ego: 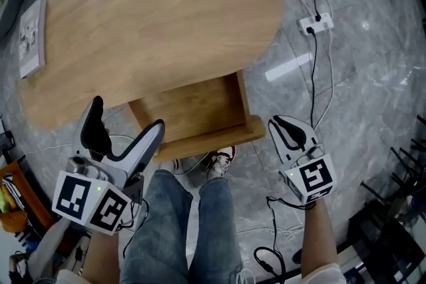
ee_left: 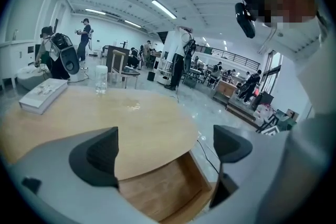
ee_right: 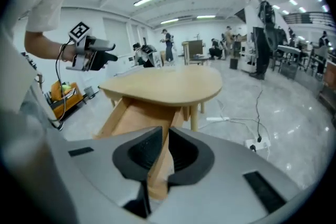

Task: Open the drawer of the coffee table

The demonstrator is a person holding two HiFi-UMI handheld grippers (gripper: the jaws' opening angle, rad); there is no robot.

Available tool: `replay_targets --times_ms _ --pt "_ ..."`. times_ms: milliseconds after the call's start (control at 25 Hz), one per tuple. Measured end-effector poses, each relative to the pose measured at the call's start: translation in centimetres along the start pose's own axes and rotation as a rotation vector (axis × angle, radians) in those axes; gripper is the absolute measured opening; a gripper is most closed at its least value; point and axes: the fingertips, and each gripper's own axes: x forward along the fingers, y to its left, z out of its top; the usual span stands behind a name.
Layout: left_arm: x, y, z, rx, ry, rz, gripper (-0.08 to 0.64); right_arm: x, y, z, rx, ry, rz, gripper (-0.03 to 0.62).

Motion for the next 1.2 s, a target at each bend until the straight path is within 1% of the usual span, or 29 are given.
replay_targets --times_ms 120,240,320,440,520,640,720,800,880,960,1080,1200 --pt "-1.5 -0.1 1.8 0.038 -0.01 0.012 0.557 -1.3 0.5 5.2 0.025 -0.104 -0.099 0.029" --pt "-3.1 0.1 3.7 0.076 -0.026 0.032 0.557 -2.7 0.6 10.0 0.066 -0.202 -0.187 0.0" --pt "-4.1 0.4 4.7 0.096 -0.03 0.053 0.557 -3.5 0.4 12.2 0.079 -0.24 -0.241 0.0" --pt "-6.2 0.7 5.7 0.113 -0.021 0.072 0.557 -5.2 0.8 14.7 0.109 -0.262 -0.313 0.0" --pt "-8.1 0.8 6.5 0.102 -0.015 0.078 0.557 -6.9 1.4 16.4 0.168 -0.285 -0.356 0.0" --pt "-10.6 -0.1 8.1 0.039 -0.027 0.065 0.557 -10.3 1.9 18.7 0.247 -0.331 -0.44 0.0" --pt "-12.2 -0.9 9.7 0.009 -0.052 0.063 0.557 -12.7 2.6 20.0 0.258 -0.332 -0.505 0.0" --pt "-14.0 -1.1 11.5 -0.001 -0.094 0.091 0.557 -14.5 3.4 21.5 0.247 -0.324 -0.548 0.0" --pt "-15.6 -0.9 13.0 -0.02 -0.138 0.125 0.557 -15.8 4.1 23.4 0.232 -0.32 -0.561 0.0" --pt "-17.1 -0.8 13.5 -0.037 -0.166 0.156 0.557 -16.7 5.1 25.3 0.203 -0.312 -0.539 0.0" --pt "-18.8 -0.6 14.0 -0.046 -0.207 0.198 0.557 -17.4 6.5 28.7 0.101 -0.316 -0.488 0.0" --pt "-20.8 0.5 14.3 -0.116 -0.274 0.252 0.557 -17.5 7.4 32.3 0.013 -0.346 -0.446 0.0"
